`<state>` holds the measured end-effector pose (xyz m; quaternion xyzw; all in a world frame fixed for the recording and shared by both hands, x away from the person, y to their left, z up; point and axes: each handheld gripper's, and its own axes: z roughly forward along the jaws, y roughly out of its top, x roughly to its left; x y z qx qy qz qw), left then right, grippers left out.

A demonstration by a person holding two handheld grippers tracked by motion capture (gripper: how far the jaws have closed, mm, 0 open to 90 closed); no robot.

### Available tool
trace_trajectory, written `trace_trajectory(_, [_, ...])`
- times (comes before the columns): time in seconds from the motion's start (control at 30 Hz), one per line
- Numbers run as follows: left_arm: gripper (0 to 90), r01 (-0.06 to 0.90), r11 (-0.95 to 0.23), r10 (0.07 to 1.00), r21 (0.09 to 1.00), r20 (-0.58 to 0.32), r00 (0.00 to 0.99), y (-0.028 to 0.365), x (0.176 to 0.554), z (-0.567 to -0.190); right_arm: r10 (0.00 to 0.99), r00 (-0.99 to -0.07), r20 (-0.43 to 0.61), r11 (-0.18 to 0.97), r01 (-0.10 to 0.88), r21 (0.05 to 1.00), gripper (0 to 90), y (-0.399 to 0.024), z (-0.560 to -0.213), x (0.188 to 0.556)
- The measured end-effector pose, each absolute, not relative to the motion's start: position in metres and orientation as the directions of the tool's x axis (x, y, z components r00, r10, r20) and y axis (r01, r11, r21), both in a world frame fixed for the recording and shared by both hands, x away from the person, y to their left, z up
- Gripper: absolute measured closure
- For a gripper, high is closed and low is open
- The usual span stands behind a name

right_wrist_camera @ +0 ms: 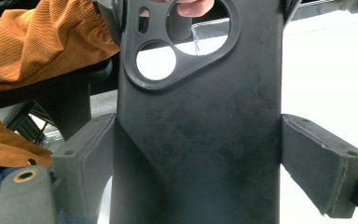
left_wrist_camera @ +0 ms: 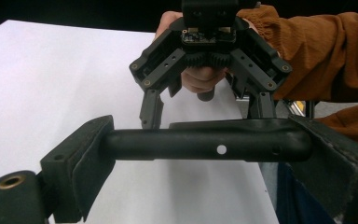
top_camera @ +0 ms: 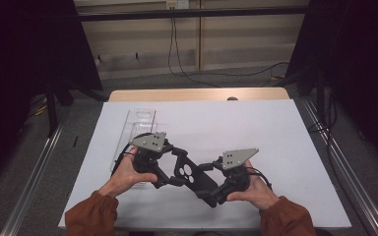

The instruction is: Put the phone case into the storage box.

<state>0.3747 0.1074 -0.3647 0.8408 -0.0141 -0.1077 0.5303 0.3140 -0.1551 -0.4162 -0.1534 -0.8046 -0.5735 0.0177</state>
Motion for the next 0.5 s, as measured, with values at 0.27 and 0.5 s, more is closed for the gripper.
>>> trace_trajectory(0.27, [11.0, 0.1, -0.442, -0.142, 0.891, -0.179, 0.974, 0.1072, 0.3753, -0.3653, 0.223, -0.954, 0.203, 0.298, 0.265, 0.917, 13.7, -0.1551, -0.4159, 0.3138])
trace_trajectory(0.5, [11.6, 0.11, -0.46, -0.138, 0.881, -0.193, 0.971, 0.1073, 0.3748, -0.3649, 0.22, -0.956, 0.196, 0.308, 0.259, 0.916, 13.8, -0.1547, -0.4158, 0.3135])
